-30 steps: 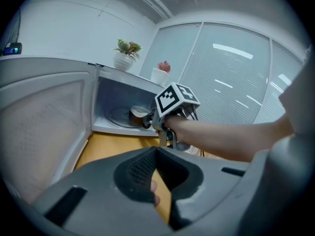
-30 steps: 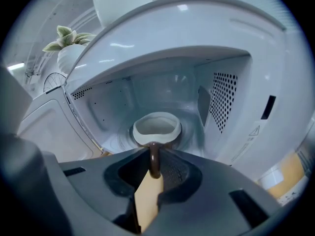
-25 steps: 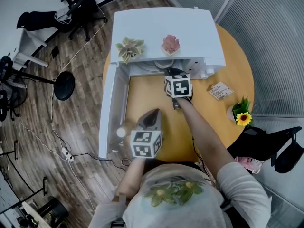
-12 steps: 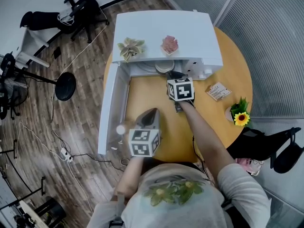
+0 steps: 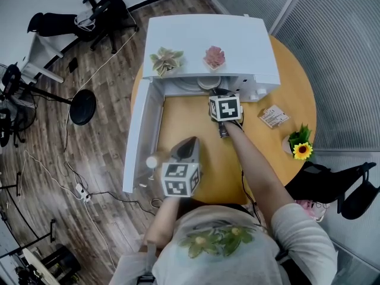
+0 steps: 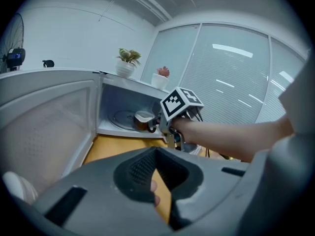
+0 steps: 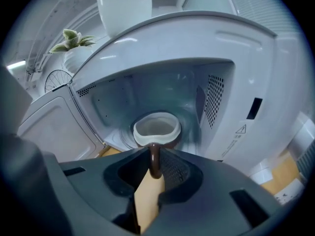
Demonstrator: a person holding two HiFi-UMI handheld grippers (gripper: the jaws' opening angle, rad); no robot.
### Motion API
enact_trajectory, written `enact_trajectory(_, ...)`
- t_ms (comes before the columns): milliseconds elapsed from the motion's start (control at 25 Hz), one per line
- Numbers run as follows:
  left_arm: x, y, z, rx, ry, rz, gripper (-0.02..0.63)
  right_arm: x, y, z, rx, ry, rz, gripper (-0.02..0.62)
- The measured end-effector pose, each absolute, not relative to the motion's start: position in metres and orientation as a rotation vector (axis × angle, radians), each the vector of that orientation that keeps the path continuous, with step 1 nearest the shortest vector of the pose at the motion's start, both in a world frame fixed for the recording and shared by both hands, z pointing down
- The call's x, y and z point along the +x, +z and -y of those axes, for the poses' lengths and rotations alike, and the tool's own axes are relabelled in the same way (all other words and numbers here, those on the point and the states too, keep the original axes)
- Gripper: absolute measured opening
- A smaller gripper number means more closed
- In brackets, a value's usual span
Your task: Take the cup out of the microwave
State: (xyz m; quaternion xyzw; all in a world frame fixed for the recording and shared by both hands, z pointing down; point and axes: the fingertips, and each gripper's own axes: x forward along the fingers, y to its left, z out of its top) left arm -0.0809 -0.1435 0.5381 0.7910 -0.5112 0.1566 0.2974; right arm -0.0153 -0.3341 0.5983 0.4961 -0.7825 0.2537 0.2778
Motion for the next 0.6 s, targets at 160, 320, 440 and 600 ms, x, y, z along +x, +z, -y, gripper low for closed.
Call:
enact_trajectory(160, -0.083, 0.540, 0.145, 2.094, 0.417, 1.364, 0.002, -0.014, 0.604, 0.337, 1.314, 0.694, 2.051, 0.085)
enact_trajectory(320, -0.084, 0.542, 0.146, 2.090, 0.422, 1.363, 0.002, -0.016, 0.610, 0.339, 1.294, 0.707, 2.020, 0.092)
enact_trajectory(440, -0.084, 0.543, 0.146, 2.090, 0.424, 1.362, 0.002, -0.016, 0.616, 0.339, 1.278, 0.704, 1.994, 0.101)
enact_trajectory(600, -0.085, 0.545, 0.147, 2.085, 0.431, 1.362, 0.002, -0.018, 0.616, 0.341, 1.269, 0.648, 2.001, 0.066)
